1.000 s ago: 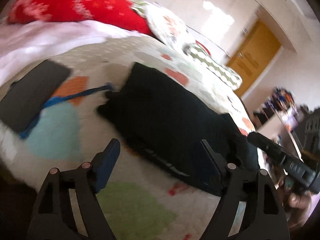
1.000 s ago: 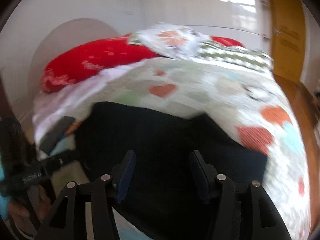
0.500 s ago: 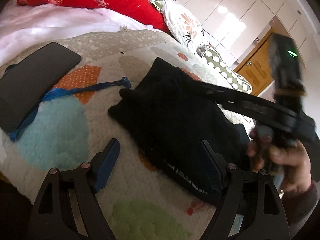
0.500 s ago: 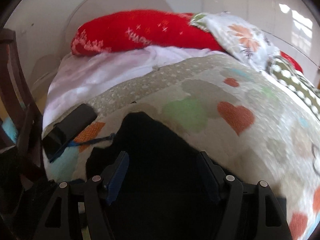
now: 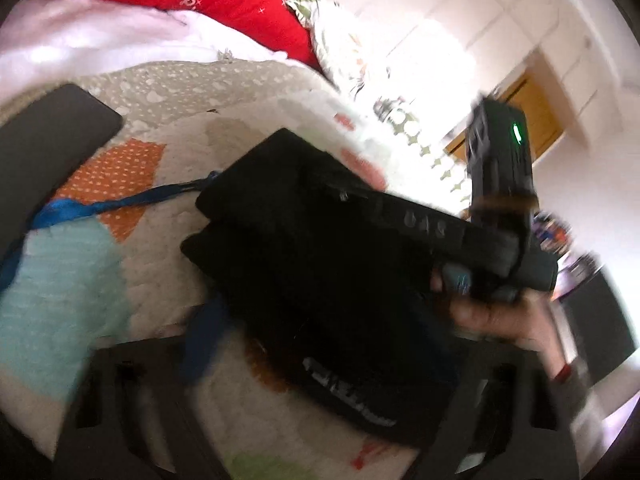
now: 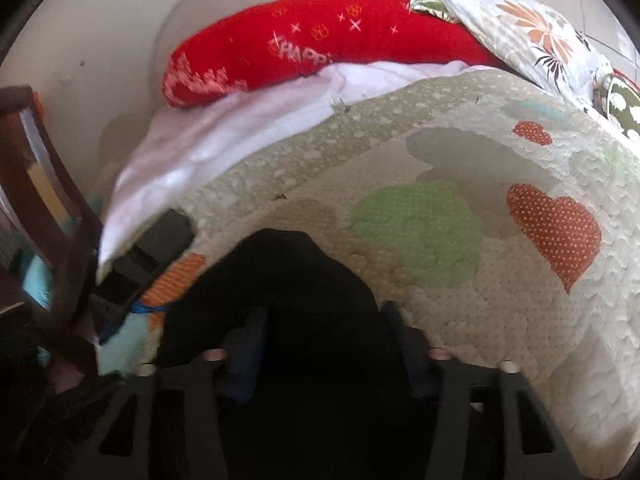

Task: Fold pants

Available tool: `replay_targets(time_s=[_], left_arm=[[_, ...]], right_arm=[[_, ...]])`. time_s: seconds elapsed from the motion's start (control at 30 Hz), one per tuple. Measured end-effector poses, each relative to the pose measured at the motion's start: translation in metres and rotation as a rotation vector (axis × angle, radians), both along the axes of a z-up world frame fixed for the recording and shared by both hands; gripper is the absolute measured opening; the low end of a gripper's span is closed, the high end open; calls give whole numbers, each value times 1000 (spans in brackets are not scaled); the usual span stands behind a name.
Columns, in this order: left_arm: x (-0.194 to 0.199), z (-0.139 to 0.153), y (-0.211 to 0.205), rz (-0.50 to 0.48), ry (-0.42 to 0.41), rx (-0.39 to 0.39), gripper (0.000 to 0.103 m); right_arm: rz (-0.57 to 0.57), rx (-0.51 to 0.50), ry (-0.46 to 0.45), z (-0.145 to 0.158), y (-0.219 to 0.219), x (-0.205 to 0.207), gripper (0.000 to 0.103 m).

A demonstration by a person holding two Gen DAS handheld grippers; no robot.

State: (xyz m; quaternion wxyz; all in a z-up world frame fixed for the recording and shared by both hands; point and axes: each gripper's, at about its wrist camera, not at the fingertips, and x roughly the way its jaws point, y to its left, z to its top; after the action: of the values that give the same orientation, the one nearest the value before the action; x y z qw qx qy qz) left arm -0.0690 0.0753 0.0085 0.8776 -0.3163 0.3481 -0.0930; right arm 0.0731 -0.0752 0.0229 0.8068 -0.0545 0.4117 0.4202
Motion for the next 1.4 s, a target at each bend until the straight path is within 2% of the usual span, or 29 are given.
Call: replay_targets(time_s=[0.03, 0.1, 0.17, 0.27, 0.33, 0.4, 0.47, 0.5, 0.57, 0.6, 0.67, 0.73, 0.77, 0.8, 0.83, 0.9, 1.0, 1.03, 1.13, 1.2, 1.23, 1.27, 1.3, 1.33, 1.4], left_arm=[[4, 0, 0, -13, 10, -2, 34], [6, 6, -5, -30, -2, 29, 18], [-3, 23, -16, -60, -69, 60, 15], [-27, 66, -54, -135, -244, 197, 14], [-44, 90, -95, -208, -376, 348, 14], [-60, 98, -138, -292, -477, 501, 14], [-72, 88, -178, -399, -523, 624, 14], [-77, 77, -198, -466, -523, 672, 14], [-87, 48, -232, -583, -491, 737, 14], [-89, 37, -243, -624, -471, 759, 14], [-94, 20, -259, -669, -445, 818, 14], [-101, 16, -265, -677, -453, 863, 15], [-102, 18, -264, -671, -456, 868, 16], [-104, 22, -261, -675, -450, 854, 24], [-109, 26, -256, -691, -441, 819, 30], [-111, 33, -243, -719, -423, 731, 36], [-125, 48, -222, -699, -447, 664, 62], [-128, 52, -215, -689, -454, 641, 65], [-121, 64, -194, -645, -444, 559, 65], [-108, 66, -188, -599, -413, 553, 65], [-102, 66, -186, -573, -388, 558, 65], [-99, 67, -186, -562, -374, 558, 65], [-96, 65, -184, -554, -368, 557, 65], [-94, 66, -183, -540, -364, 554, 65], [-91, 67, -180, -520, -360, 535, 65]], right_arm=[[-7, 11, -6, 3, -2, -2, 36], [-34, 53, -10, 15, -15, -7, 32], [-62, 135, -14, 34, -36, -14, 31], [-99, 228, -43, 64, -72, -30, 31], [-143, 300, -70, 87, -109, -46, 31], [-230, 350, -105, 104, -156, -67, 35], [-350, 325, -138, 111, -200, -87, 64], [-403, 306, -144, 109, -220, -96, 69], [-508, 298, -109, 98, -261, -112, 72], [-565, 303, -49, 86, -284, -123, 72], [-623, 335, 26, 69, -308, -137, 72], [-659, 412, 94, 51, -325, -152, 74], [-664, 446, 126, 42, -328, -158, 77], [-664, 460, 150, 37, -329, -160, 78], [-664, 457, 176, 31, -327, -160, 79], [-668, 419, 197, 23, -317, -157, 80], [-649, 430, 231, 19, -305, -155, 79], [-639, 437, 229, 17, -306, -158, 79], [-650, 413, 219, 12, -295, -150, 79], [-644, 334, 174, 10, -284, -142, 61], [-633, 292, 148, 11, -279, -139, 37], [-618, 257, 122, 12, -275, -137, 26], [-597, 221, 70, 21, -269, -138, 21], [-588, 198, 29, 27, -267, -140, 10], [-578, 133, -46, 40, -265, -148, 10]])
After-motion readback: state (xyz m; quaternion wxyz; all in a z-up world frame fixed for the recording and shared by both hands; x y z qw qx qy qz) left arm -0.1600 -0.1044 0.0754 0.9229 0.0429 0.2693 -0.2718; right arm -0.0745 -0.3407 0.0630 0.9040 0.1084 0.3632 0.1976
